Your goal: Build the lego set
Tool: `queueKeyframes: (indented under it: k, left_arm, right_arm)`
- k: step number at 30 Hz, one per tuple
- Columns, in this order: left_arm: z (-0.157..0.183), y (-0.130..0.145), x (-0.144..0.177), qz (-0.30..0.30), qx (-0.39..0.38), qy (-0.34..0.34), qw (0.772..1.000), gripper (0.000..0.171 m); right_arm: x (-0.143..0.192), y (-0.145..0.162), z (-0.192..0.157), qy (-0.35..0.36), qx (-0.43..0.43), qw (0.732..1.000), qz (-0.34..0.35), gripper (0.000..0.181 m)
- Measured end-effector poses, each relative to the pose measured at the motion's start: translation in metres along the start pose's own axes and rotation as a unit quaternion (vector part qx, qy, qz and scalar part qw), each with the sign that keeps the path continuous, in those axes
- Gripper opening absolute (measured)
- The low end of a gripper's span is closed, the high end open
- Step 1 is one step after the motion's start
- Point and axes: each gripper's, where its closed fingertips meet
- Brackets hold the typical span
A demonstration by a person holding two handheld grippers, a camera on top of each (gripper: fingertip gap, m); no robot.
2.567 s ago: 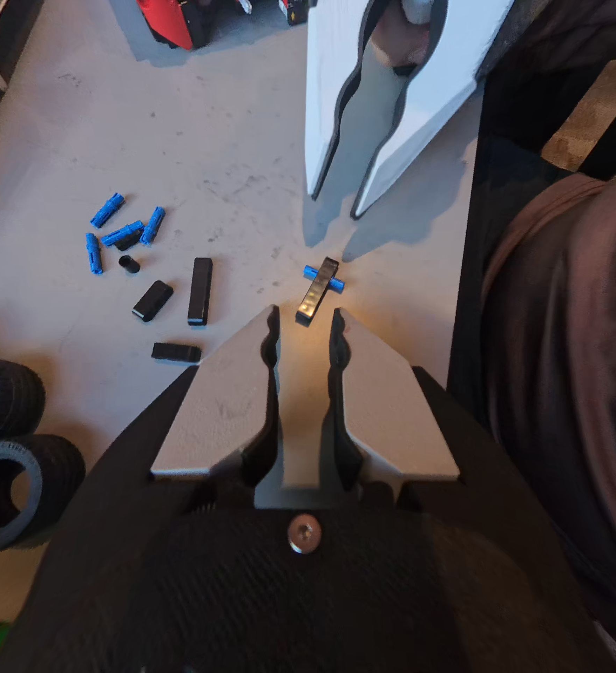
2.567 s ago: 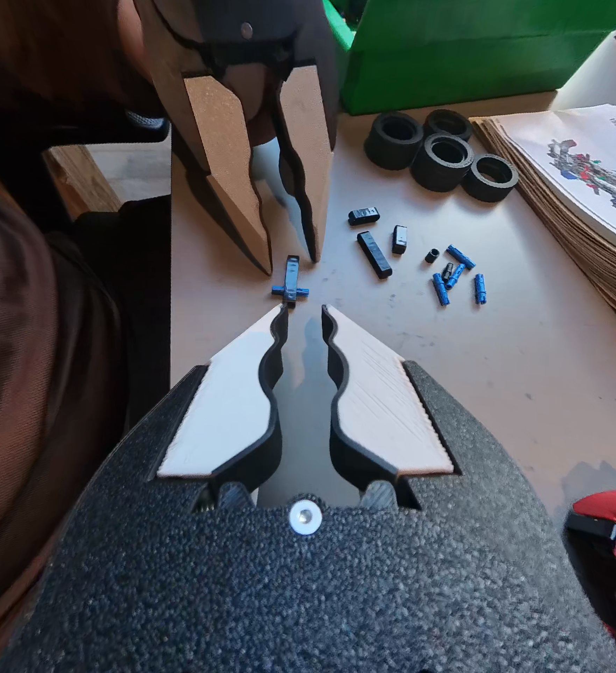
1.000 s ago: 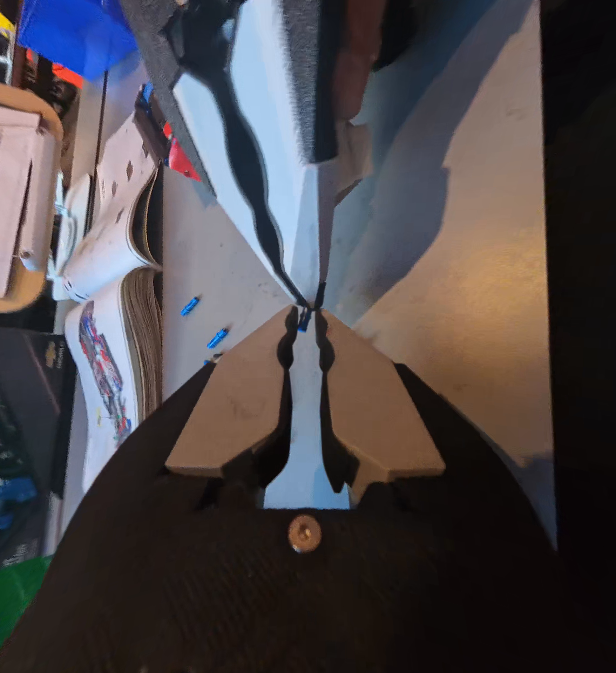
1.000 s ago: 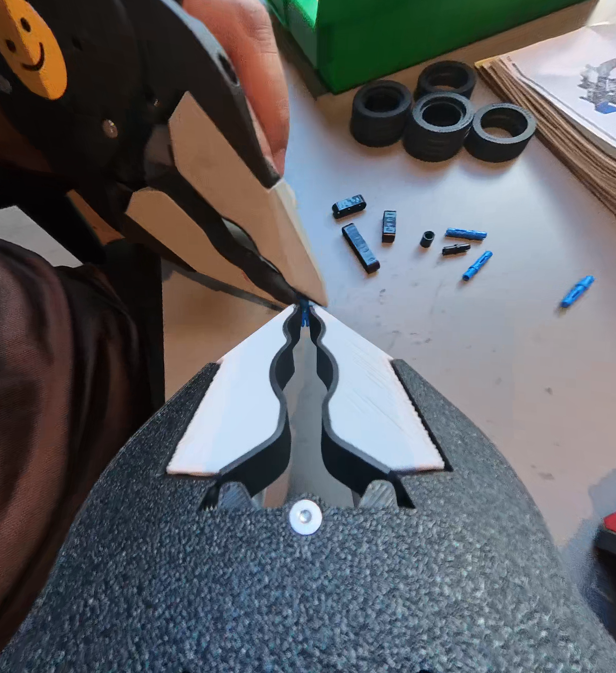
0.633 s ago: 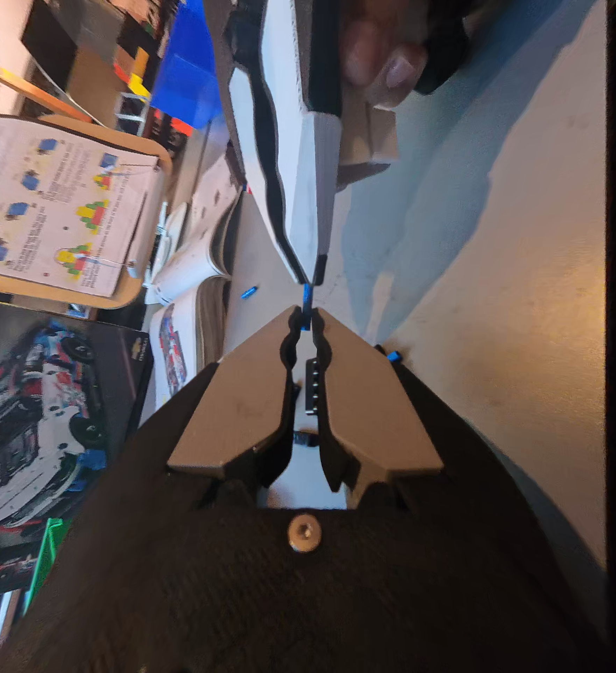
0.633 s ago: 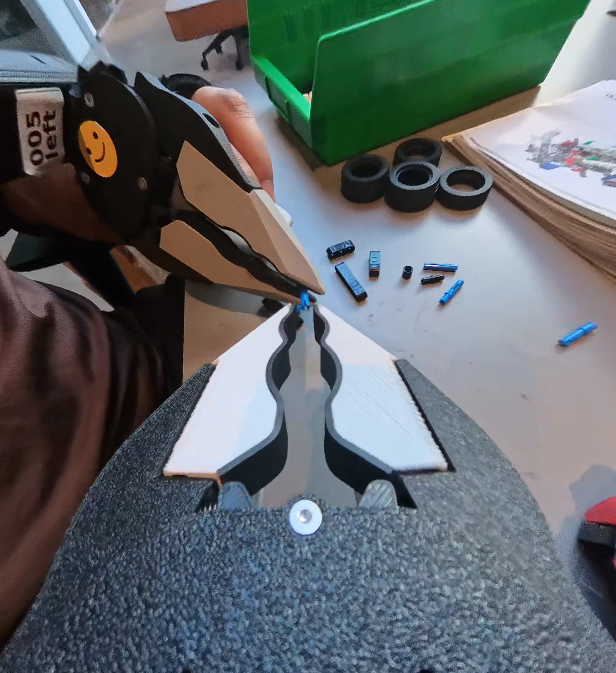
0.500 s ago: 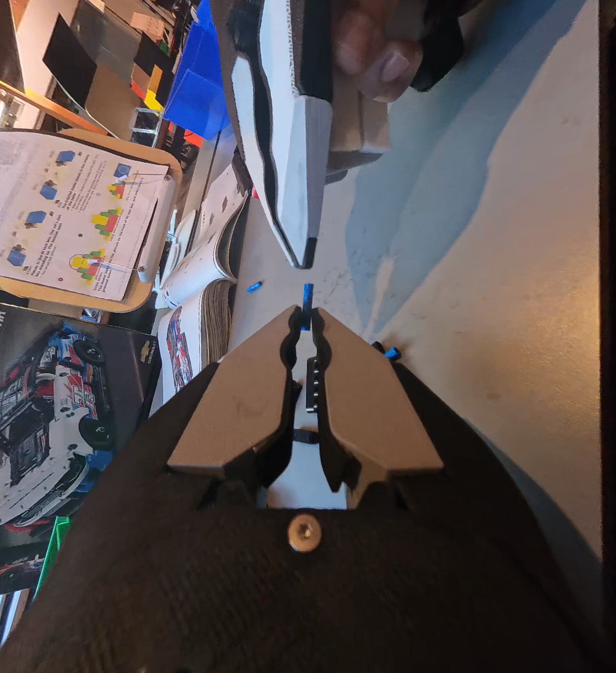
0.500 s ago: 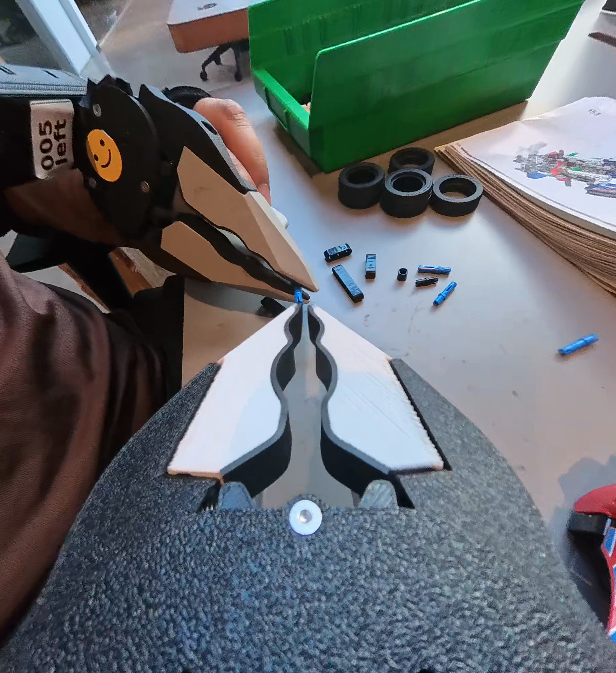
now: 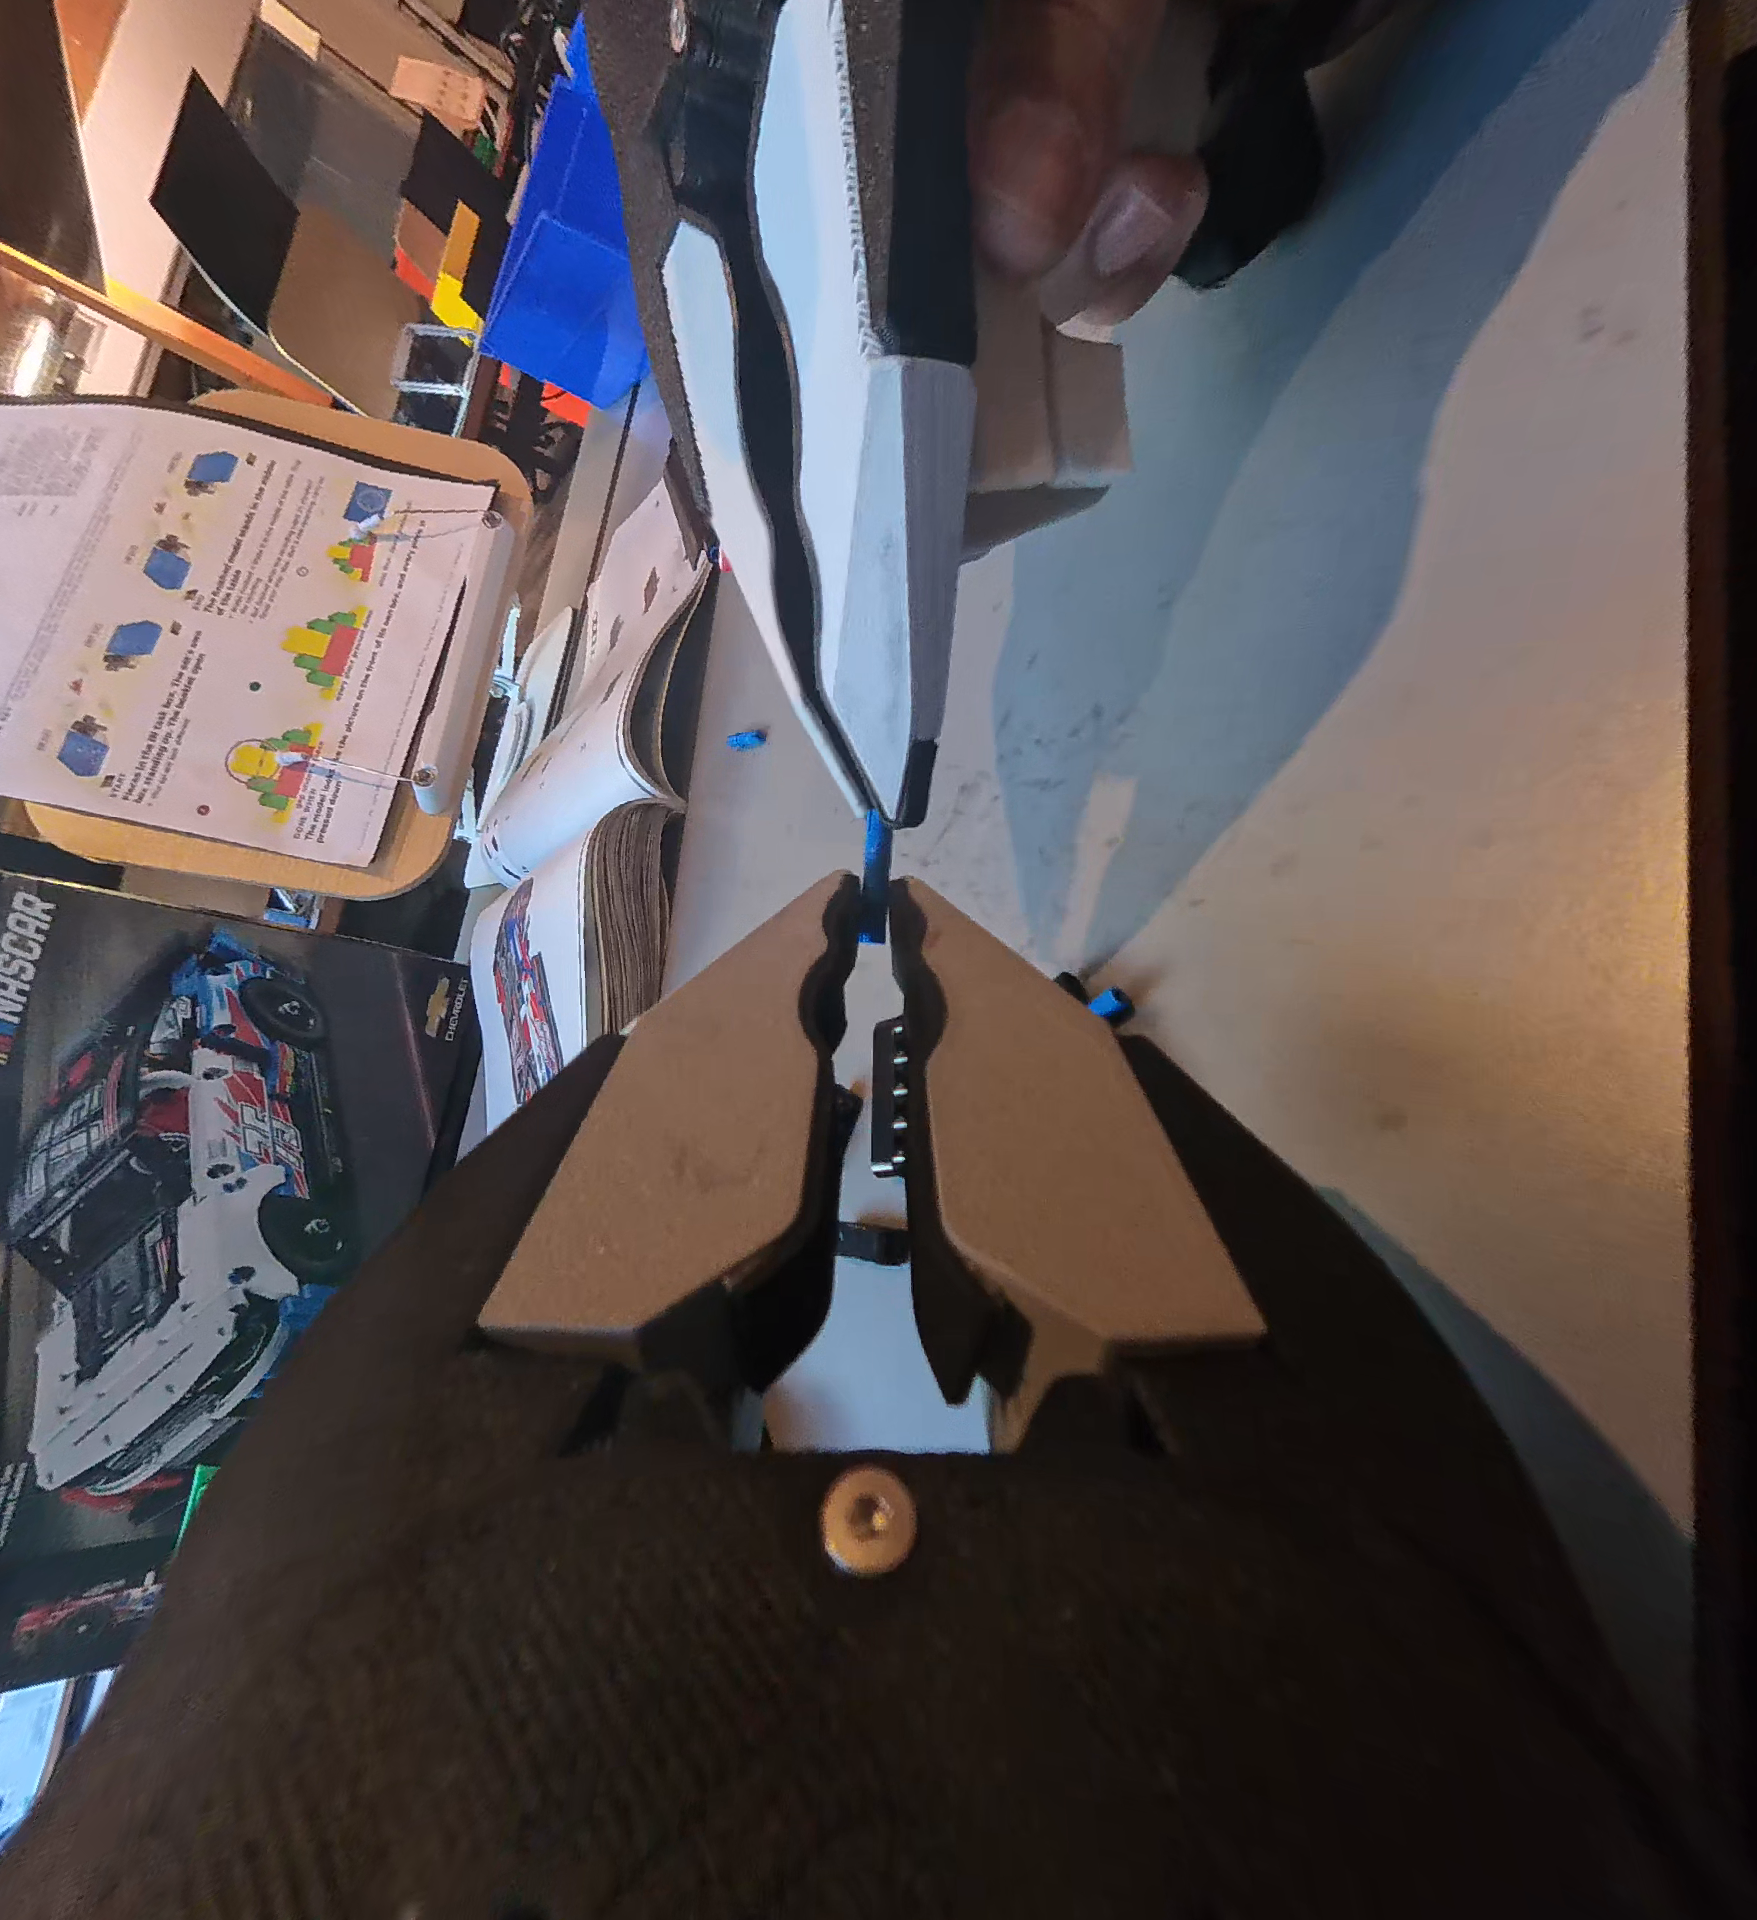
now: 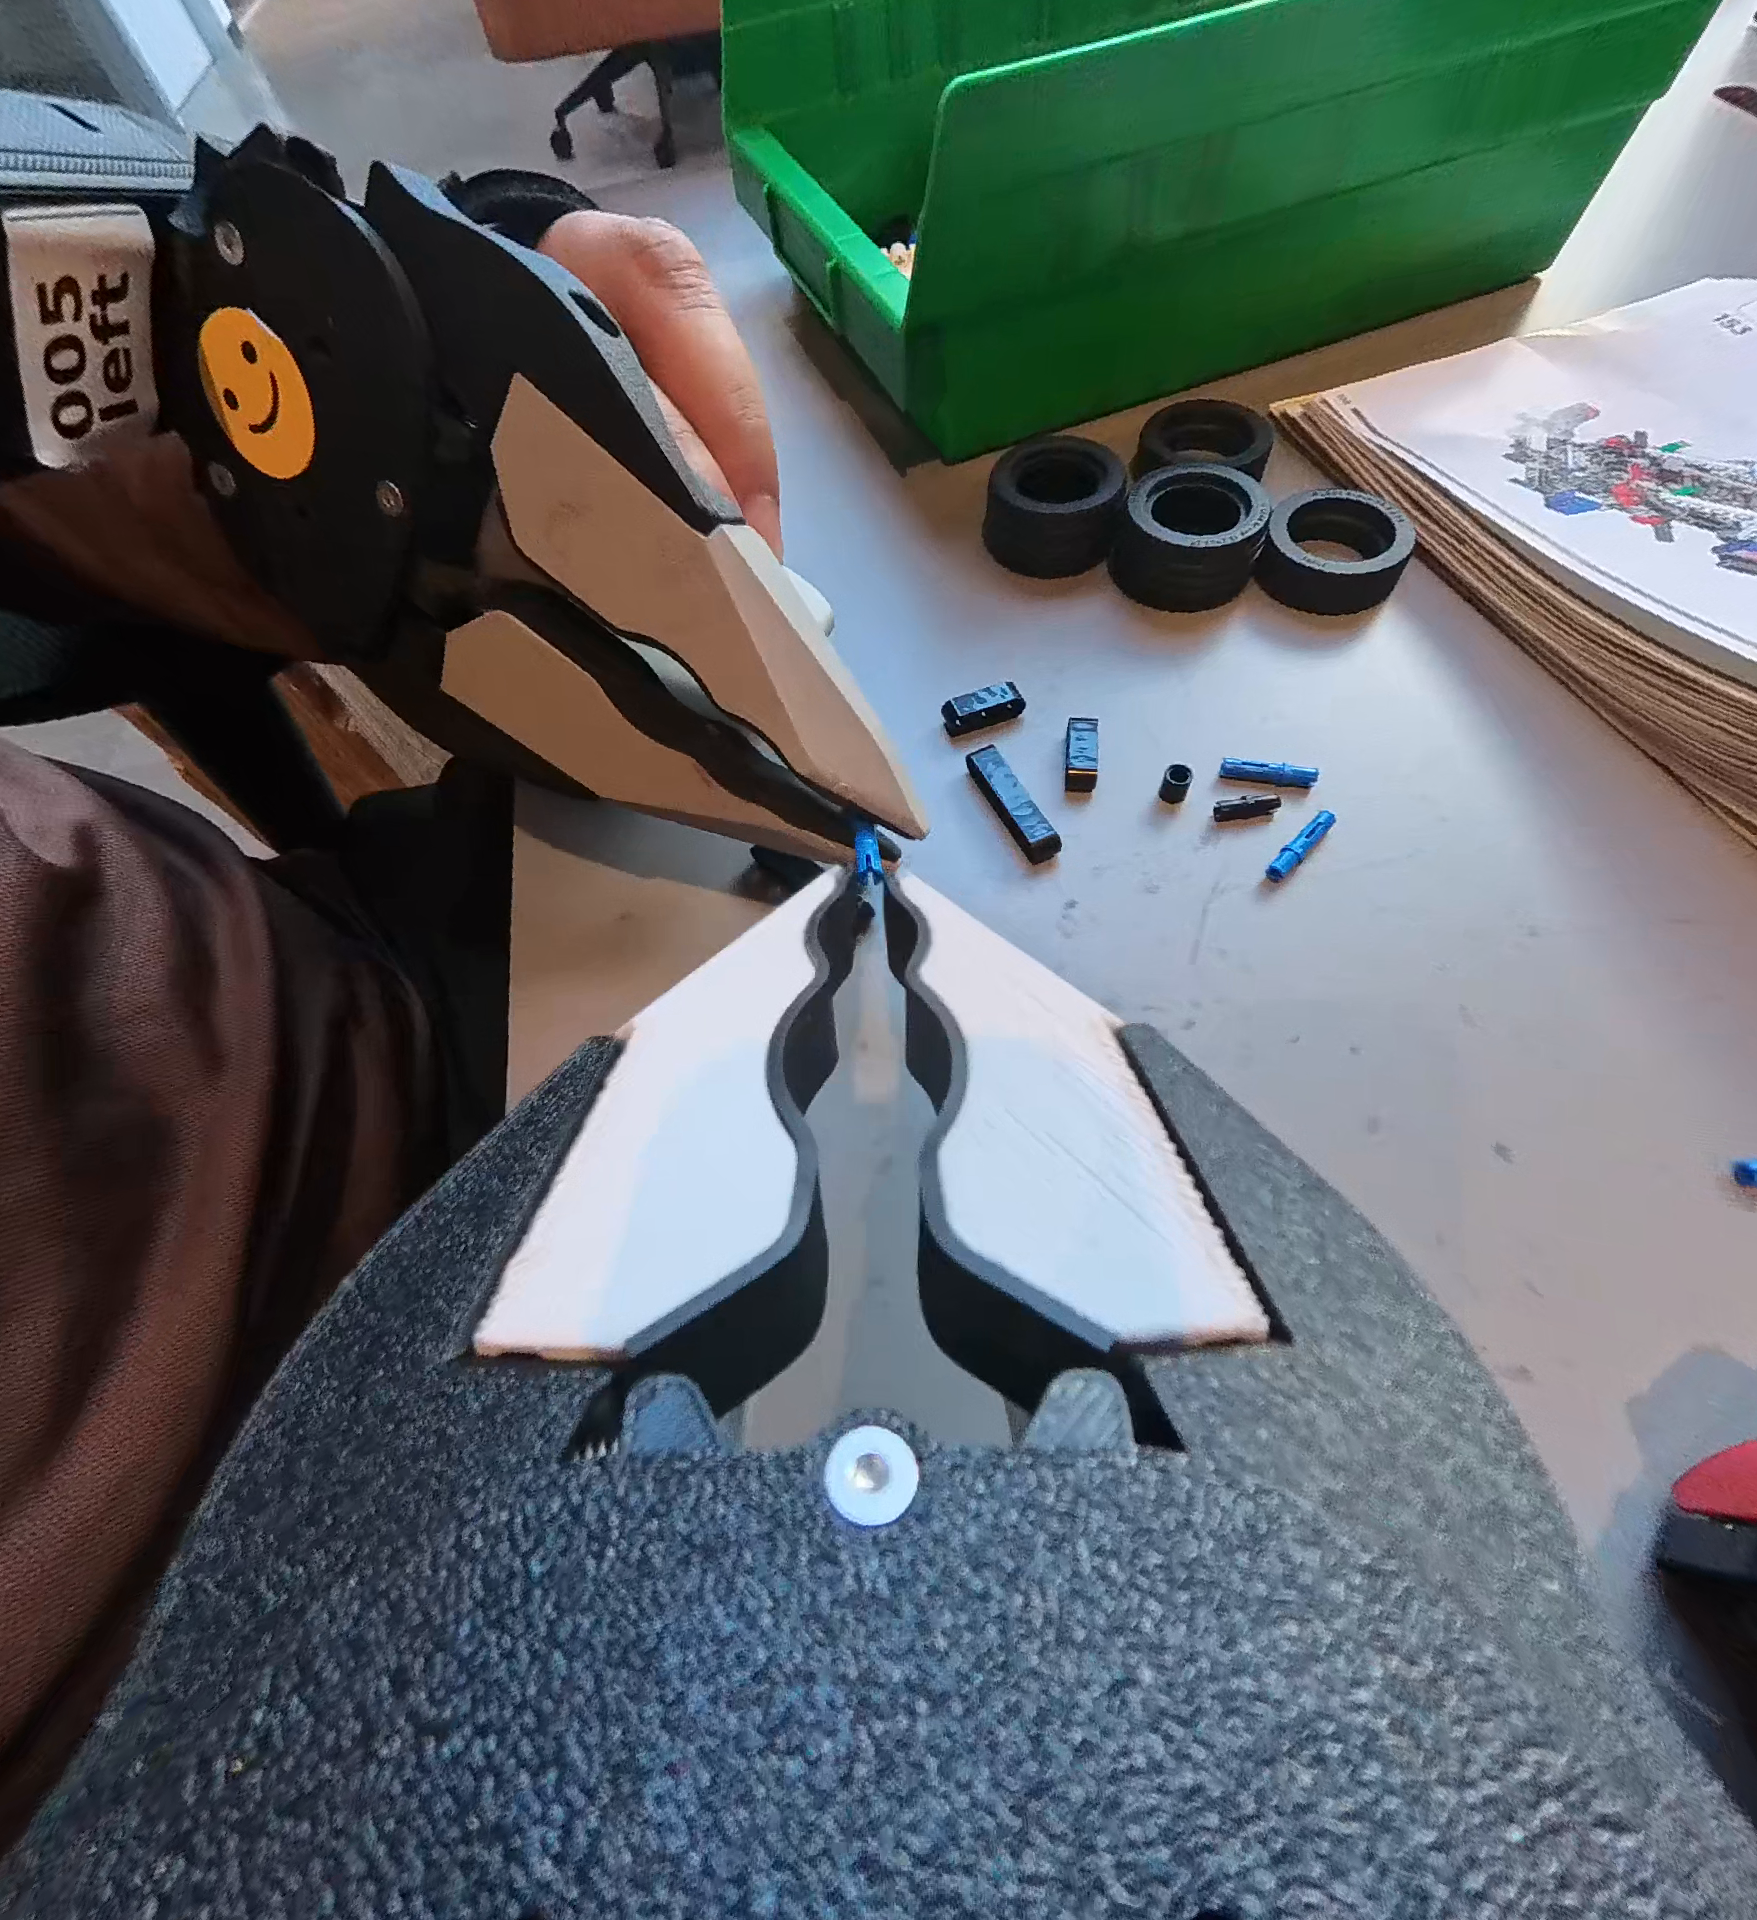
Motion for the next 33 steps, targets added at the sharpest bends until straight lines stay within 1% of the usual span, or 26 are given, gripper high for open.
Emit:
queueKeyframes:
  k: [8,18,24,33]
  left_arm:
    - [0.004,0.002,-0.002,-0.01,-0.009,0.005,1.0,0.003]
    - [0.008,0.007,-0.005,-0.022,-0.011,0.011,1.0,0.003]
    - [0.01,0.012,-0.007,-0.036,-0.014,0.016,0.999,0.003]
    - [0.004,0.017,-0.007,-0.049,-0.019,-0.001,0.999,0.003]
  right_arm:
    - [-0.003,0.003,0.002,0.012,0.003,1.0,-0.006,0.004]
    - [-0.008,0.004,0.004,0.047,0.03,0.998,-0.019,0.003]
    - [-0.011,0.006,0.005,0.038,-0.012,0.999,-0.022,0.002]
    - [-0.013,0.0,0.007,0.026,-0.033,0.999,-0.005,0.001]
Point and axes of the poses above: each gripper's, where its closed fingertips meet, x back along the fingers, y out of its underside, z = x × y across the jaws, and after that the axes turned 13 degrees about -x, right-handed
